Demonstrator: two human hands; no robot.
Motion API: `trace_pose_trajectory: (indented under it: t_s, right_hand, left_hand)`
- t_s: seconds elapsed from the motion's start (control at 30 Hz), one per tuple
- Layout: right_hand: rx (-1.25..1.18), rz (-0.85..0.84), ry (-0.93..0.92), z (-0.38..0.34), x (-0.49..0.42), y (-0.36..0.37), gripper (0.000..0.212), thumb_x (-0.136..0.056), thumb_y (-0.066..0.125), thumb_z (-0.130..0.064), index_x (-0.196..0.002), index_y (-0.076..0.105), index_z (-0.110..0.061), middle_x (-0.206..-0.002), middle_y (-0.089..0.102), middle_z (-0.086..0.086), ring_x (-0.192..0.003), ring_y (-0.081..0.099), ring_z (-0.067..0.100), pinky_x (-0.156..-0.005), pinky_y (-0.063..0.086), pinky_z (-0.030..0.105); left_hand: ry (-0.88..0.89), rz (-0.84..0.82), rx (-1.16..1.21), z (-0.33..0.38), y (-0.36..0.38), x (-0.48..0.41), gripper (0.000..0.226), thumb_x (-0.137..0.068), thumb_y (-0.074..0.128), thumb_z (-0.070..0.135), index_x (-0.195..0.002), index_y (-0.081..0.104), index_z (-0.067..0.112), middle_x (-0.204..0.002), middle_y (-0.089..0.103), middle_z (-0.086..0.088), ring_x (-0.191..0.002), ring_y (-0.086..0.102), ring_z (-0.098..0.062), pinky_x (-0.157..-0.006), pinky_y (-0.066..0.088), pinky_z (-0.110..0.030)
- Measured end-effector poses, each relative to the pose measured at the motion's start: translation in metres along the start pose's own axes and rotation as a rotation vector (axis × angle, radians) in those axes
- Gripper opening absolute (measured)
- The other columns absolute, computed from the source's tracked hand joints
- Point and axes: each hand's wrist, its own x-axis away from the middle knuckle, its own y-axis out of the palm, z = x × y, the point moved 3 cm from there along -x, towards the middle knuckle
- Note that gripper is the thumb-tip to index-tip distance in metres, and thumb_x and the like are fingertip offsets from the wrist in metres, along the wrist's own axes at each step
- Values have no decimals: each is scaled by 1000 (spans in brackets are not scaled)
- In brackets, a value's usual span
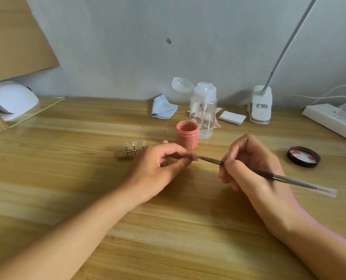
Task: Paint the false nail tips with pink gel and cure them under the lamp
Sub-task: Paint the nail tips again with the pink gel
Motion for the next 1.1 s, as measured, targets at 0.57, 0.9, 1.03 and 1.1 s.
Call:
trace_pose_trajectory:
  t_s: [0.57, 0.9, 1.03, 1.1]
  right_hand:
    - [371, 90, -202, -1, 3, 1, 13, -102, 49, -32, -107, 60, -26, -85, 72, -8, -59, 62, 18, -62, 53, 31]
    - [392, -27, -244, 13, -2, 5, 47, -82, 73, -13, -108, 37, -27, -95, 60, -11, -72, 60, 22, -66, 53, 44]
    - [443, -24, -336, 10, 0, 7, 50, -82, 72, -1, -109, 35, -21, -90, 63, -10, -71, 61, 20, -64, 52, 37]
    - [472, -24, -355, 8, 1, 8, 50, -81, 71, 3, -109, 36, -20, -90, 62, -11, -73, 62, 18, -63, 52, 34]
  left_hand:
    - [-8, 51, 12, 9, 0, 3, 13, -91, 71, 21, -91, 76, 33, -91, 75, 11, -59, 50, -14, -49, 40, -25]
    - [-32, 21, 185, 35, 9, 15, 6, -88, 72, 14, -92, 67, 12, -85, 78, 1, -58, 67, -10, -58, 46, -11]
    - [-114, 4, 267, 41, 14, 19, 7, -89, 70, 14, -95, 66, 12, -87, 78, 2, -67, 71, -7, -54, 44, -10]
    - [-147, -7, 283, 43, 14, 20, 11, -89, 70, 18, -97, 65, 13, -87, 78, 4, -71, 73, -8, -54, 45, -12]
